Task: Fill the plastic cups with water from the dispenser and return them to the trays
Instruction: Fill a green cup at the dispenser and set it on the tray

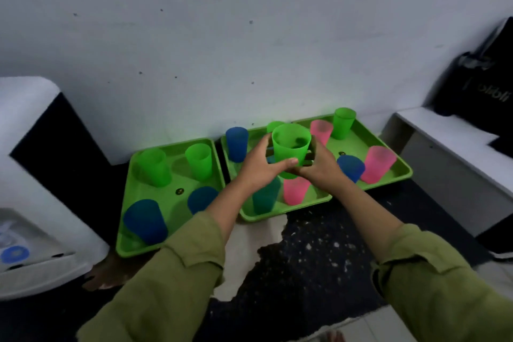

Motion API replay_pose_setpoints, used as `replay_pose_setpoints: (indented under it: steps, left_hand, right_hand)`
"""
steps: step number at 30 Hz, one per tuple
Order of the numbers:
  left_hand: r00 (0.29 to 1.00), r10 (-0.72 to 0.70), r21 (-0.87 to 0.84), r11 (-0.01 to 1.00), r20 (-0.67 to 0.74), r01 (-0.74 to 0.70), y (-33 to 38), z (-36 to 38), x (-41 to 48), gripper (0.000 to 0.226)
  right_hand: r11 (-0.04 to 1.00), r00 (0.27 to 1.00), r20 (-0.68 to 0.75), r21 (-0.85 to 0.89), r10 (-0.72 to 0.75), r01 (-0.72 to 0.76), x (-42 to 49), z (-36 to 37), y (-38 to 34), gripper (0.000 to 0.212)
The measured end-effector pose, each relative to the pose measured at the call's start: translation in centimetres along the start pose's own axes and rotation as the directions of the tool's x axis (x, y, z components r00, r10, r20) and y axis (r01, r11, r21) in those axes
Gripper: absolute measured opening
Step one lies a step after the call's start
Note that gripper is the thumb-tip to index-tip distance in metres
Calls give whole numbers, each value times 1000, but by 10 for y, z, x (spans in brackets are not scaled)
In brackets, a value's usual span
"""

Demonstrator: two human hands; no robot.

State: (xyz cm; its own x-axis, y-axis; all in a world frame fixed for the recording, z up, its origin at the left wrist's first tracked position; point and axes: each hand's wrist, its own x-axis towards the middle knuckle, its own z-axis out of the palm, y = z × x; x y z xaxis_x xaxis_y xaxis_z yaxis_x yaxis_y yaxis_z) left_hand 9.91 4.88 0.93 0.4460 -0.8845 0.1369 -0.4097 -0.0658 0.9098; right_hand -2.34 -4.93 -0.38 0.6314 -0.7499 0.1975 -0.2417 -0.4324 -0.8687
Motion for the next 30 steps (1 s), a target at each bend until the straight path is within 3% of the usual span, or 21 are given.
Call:
replay_pose_setpoints:
  steps: [5,9,15,22,30]
  left_hand:
    - [999,-40,9,999,18,40,5,54,54,71]
    - [985,-171,43,984,23,170,4,100,94,62]
    - [942,-335,81,939,-5,334,-6,155,136,54]
    - [855,-515,211,830,-67,517,-30,189,160,57]
    - [780,-621,276,739,-77,615,-50,209,166,71]
  right_hand:
    - [997,998,-45,-65,35,-38,47,-63,37,66]
    - [988,995,-12,-115,102,-103,92,-113,77,68]
    - [975,993,73,-206,97,-80,144,-163,134,79]
    - [962,959,226,-248,173,-115,185,-186,197,88]
    - [952,903,360,-272,235,-139,202,-187,242,93]
